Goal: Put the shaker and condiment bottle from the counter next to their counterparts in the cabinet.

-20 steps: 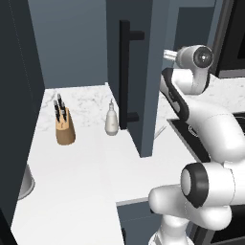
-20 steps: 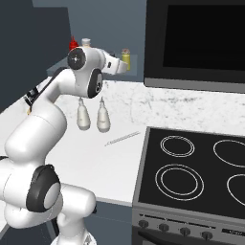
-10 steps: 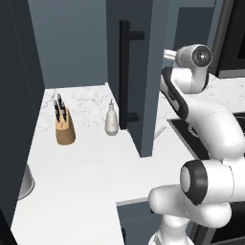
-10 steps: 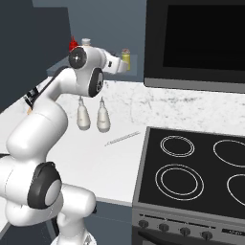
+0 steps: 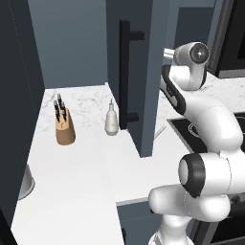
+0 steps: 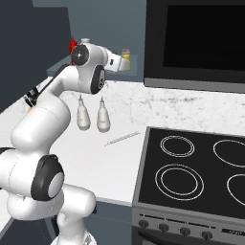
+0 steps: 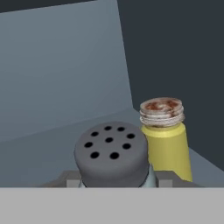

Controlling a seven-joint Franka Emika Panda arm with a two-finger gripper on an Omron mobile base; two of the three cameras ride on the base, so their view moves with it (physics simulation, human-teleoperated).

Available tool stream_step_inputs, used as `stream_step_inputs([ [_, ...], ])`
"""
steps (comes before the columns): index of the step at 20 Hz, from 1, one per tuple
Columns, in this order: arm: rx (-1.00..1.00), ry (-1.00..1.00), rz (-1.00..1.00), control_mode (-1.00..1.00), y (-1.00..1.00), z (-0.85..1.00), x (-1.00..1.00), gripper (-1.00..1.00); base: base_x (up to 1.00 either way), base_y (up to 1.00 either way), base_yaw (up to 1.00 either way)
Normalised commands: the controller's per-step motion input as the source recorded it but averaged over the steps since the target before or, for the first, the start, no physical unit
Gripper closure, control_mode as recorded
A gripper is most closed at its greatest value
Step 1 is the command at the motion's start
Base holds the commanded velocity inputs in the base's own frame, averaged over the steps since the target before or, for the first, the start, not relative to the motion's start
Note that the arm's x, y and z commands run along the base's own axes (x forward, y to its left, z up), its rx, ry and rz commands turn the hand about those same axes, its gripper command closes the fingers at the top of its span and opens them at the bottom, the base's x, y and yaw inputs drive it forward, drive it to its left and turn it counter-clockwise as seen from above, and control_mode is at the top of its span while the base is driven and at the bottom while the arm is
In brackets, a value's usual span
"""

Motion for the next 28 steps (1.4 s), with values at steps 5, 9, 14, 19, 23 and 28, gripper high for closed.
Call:
stream_step_inputs([
  [5, 0.0, 0.0, 0.0, -1.0, 0.0, -0.36, 0.23, 1.0, 0.0, 0.0, 0.0],
  [9, 0.0, 0.0, -0.02, -1.0, 0.0, -0.35, 0.15, 1.0, 0.0, 0.0, 0.0],
  [14, 0.0, 0.0, -0.05, -1.0, 0.0, -0.36, 0.08, 1.0, 0.0, 0.0, 0.0],
  [19, 0.0, 0.0, -0.06, -1.0, 0.0, -0.4, 0.06, -1.0, 0.0, 0.0, 0.0],
  [23, 0.0, -0.01, -0.06, -1.0, -0.06, -0.4, 0.0, -1.0, 0.0, 0.0, 0.0],
  [28, 0.0, 0.0, -0.02, -1.0, -0.14, -0.22, 0.0, -1.0, 0.0, 0.0, 0.0],
])
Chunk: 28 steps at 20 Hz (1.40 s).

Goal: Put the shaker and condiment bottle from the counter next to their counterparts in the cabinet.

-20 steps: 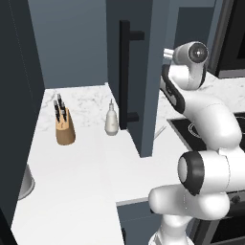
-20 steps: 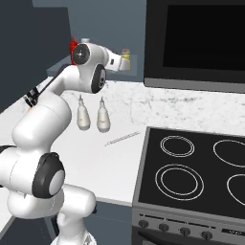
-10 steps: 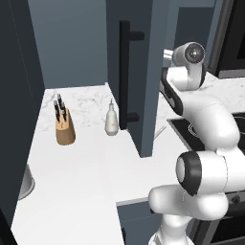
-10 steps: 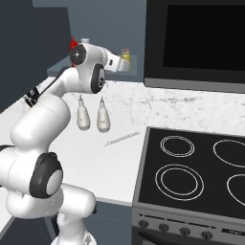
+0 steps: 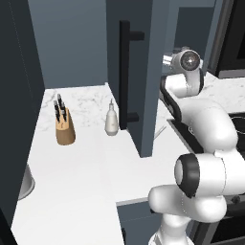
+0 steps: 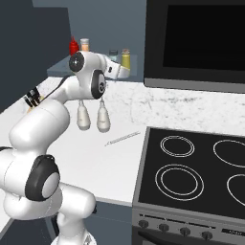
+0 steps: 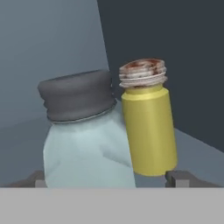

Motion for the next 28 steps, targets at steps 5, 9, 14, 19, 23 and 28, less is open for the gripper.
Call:
stream_step_inputs([
  [5, 0.02, 0.0, 0.0, -1.0, -0.11, 0.0, -0.02, -1.0, 0.0, 0.0, 0.0],
  [9, 0.04, 0.0, 0.0, -1.0, -0.08, 0.04, -0.19, -1.0, 0.0, 0.0, 0.0],
  [14, 0.05, -0.02, 0.0, -1.0, -0.06, 0.08, -0.39, -1.0, 0.0, 0.0, 0.0],
  [19, 0.06, -0.05, 0.0, -1.0, -0.11, 0.06, -0.65, -1.0, 0.0, 0.0, 0.0],
  [23, 0.06, -0.06, 0.0, -1.0, -0.06, 0.01, -0.8, -1.0, 0.0, 0.0, 0.0],
  [28, 0.05, -0.08, 0.0, -1.0, -0.02, 0.0, -0.91, -1.0, 0.0, 0.0, 0.0],
])
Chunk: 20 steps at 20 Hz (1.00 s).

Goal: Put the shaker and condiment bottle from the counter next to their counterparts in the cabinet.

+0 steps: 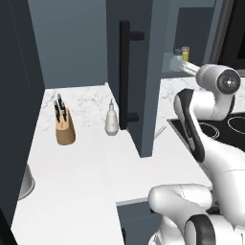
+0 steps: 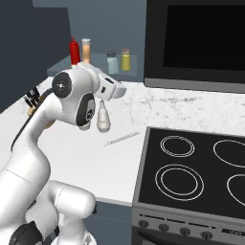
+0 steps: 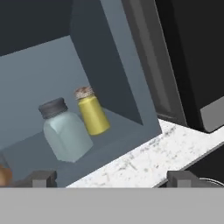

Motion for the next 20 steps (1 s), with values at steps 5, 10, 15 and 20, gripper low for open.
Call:
stream_step_inputs([
  [5, 0.07, -0.11, 0.01, -1.0, -0.1, 0.07, -1.0, -1.0, 0.0, 0.0, 0.0],
  [10, 0.1, -0.08, 0.02, -1.0, -0.07, 0.17, -1.0, -1.0, 0.0, 0.0, 0.0],
  [15, 0.11, -0.04, 0.02, -1.0, -0.06, 0.05, -1.0, -1.0, 0.0, 0.0, 0.0],
  [20, 0.1, -0.03, 0.02, -1.0, -0.03, 0.0, -1.0, -1.0, 0.0, 0.0, 0.0],
])
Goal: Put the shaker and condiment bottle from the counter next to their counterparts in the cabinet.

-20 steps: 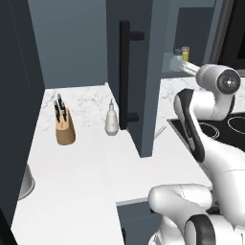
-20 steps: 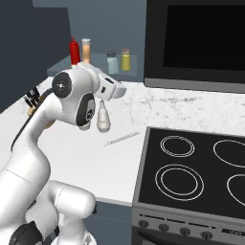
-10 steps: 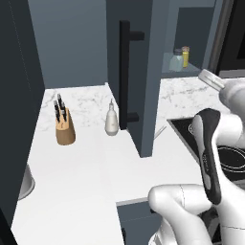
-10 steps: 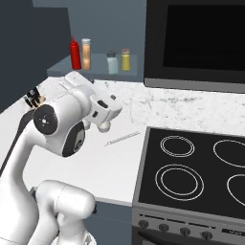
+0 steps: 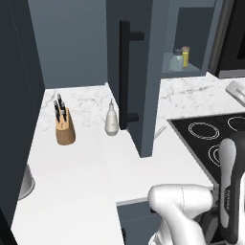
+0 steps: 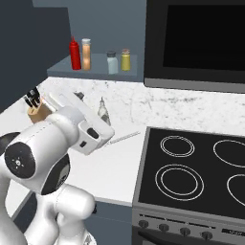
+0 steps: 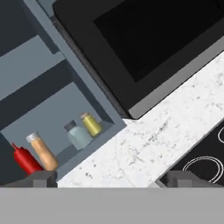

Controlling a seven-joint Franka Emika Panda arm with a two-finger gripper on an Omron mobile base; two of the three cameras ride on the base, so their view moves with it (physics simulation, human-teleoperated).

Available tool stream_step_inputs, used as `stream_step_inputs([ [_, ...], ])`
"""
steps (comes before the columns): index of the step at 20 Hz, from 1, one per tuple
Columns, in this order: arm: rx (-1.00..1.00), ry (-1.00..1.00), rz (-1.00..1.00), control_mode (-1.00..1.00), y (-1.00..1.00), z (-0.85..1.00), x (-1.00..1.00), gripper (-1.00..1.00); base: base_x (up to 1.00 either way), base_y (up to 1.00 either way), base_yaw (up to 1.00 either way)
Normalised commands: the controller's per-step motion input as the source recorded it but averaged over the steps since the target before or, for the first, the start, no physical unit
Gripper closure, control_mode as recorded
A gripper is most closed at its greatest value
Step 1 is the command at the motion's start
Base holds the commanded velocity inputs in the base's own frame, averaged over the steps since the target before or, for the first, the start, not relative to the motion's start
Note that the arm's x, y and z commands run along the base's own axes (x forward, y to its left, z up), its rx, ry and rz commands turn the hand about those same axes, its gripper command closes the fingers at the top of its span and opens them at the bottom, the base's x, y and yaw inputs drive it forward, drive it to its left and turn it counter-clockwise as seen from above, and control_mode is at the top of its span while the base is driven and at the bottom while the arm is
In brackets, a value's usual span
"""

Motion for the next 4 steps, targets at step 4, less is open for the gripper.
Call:
stream_step_inputs([
  [4, 0.05, -0.02, 0.02, -1.0, 0.0, 0.0, -1.0, -1.0, 0.0, 0.0, 0.0],
])
